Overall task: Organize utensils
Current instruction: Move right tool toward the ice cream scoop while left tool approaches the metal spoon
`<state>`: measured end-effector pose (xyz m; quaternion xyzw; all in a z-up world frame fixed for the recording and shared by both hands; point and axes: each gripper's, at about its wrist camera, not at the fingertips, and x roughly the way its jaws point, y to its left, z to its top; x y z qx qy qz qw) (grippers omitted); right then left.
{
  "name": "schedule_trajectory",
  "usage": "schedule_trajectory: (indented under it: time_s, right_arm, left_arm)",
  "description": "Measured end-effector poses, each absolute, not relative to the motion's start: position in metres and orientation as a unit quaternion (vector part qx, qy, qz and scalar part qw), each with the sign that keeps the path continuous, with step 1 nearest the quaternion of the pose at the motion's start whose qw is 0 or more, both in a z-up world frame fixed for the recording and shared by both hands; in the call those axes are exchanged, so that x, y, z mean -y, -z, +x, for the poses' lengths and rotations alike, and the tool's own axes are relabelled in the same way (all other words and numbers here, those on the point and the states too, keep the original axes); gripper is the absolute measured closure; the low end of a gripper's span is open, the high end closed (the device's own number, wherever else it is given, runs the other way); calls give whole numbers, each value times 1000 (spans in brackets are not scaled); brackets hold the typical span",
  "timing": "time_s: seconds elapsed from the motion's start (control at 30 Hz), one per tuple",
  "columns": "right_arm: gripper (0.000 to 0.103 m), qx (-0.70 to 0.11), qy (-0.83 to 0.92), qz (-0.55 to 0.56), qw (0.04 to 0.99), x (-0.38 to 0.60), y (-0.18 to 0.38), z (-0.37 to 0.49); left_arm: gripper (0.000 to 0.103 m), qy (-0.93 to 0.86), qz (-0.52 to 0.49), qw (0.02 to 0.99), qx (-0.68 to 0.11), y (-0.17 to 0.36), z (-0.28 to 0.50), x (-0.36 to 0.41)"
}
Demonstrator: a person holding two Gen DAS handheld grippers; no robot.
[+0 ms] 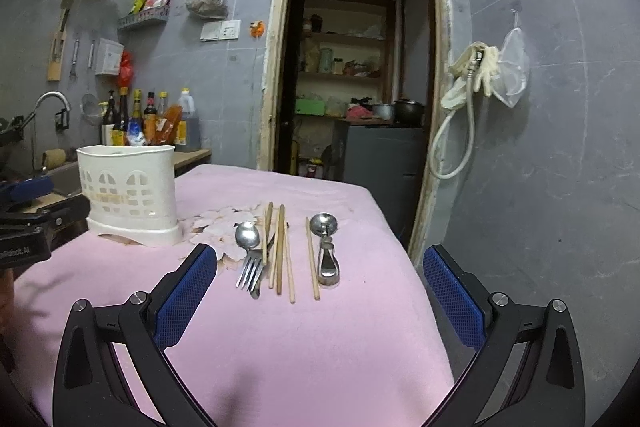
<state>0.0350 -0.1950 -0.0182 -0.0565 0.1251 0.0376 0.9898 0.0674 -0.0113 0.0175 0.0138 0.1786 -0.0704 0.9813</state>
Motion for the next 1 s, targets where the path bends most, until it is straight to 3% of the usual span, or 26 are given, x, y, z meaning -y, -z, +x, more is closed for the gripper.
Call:
schedule_trajectory:
  time_s: [0.43,0.53,0.6,0.83,1.0]
  right_arm:
    - [0,-223,-91,-45,970,250,-7,115]
    - [0,-254,-95,-36,962,262,-5,143]
    - [3,-274,-102,-29,956,268,-4,161]
    - [27,-343,-133,-13,930,277,7,220]
    - [54,-382,-153,-32,911,265,21,249]
  left_arm:
    - [16,160,-7,943,-291,-37,151,47]
    - [22,169,2,937,-307,-35,168,59]
    - [31,175,6,929,-326,-32,184,67]
    - [62,185,-8,902,-391,-12,229,78]
    - [77,178,-12,892,-415,-1,255,82]
